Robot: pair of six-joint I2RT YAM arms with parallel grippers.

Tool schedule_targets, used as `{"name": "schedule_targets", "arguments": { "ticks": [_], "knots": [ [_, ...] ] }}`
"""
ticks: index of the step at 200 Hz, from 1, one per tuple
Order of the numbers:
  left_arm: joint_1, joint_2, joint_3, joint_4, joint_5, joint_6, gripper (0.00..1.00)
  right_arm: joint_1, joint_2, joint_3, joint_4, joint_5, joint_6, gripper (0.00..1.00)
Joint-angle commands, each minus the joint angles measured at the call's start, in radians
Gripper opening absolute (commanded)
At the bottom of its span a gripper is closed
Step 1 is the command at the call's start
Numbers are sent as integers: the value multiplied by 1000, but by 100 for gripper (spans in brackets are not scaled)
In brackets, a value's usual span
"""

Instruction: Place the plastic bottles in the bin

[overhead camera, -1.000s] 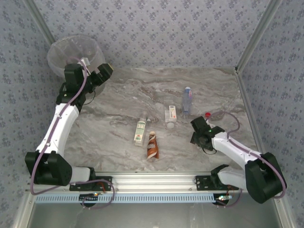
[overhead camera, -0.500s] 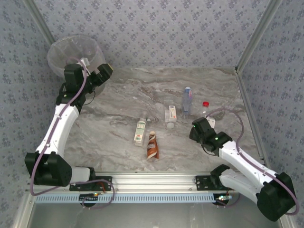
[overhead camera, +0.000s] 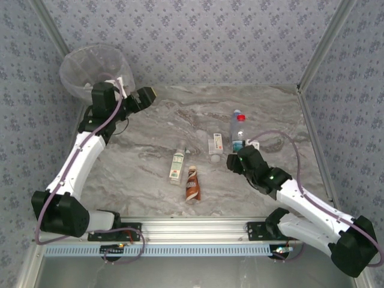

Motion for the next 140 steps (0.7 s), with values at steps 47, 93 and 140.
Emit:
{"name": "schedule_targets", "arguments": {
  "ticks": [47,93,140],
  "knots": [
    [-153,71,87,17,191,161,99,80,98,118,230,-76,-162,58],
    [-240,117,29,178,265,83,99,113,176,163,341,-138,-195,58],
    [-306,149,19,254,313,62,99,128,231,206,392,-192,-228,58]
  ]
}}
